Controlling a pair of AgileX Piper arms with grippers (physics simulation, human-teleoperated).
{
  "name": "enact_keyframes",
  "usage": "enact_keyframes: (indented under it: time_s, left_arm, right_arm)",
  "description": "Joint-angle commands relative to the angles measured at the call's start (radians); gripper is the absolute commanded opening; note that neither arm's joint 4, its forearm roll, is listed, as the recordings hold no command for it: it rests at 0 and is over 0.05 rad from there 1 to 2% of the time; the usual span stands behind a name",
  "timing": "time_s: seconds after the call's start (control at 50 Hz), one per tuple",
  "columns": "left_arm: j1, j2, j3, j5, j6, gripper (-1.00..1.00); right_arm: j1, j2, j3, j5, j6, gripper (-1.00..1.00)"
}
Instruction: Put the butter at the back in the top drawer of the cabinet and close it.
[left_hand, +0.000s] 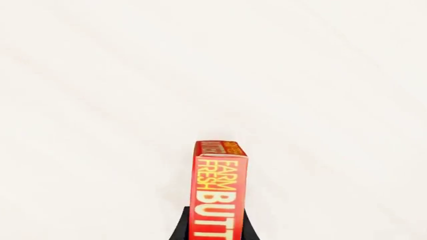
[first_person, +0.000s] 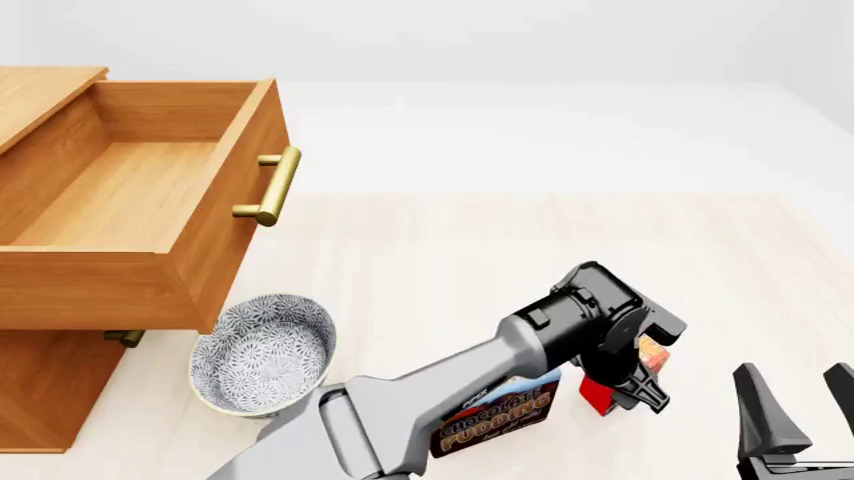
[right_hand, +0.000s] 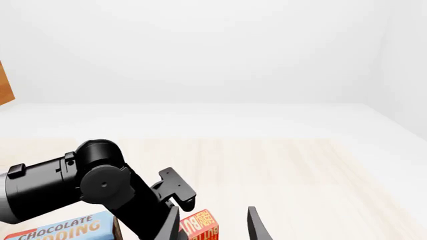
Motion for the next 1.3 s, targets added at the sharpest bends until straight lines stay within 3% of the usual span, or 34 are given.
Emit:
enact_keyframes:
  time_s: [0.02,0.64,1.3]
  left_arm:
    - [0.002,0.013,-0.020,-0.001,0.019,-1.00]
    - [0.002,-0.088,-0.065,-0.002,0.063,-1.00]
    - [0.031,-0.280,0.026,0.000,0.127,-1.00]
  right_arm:
    - [0.000,0.000,0.000,0.000,0.000,1.00]
    - [0.000,0.000,0.000,0.000,0.000,1.00]
    - [0.000,0.000,0.000,0.000,0.000,1.00]
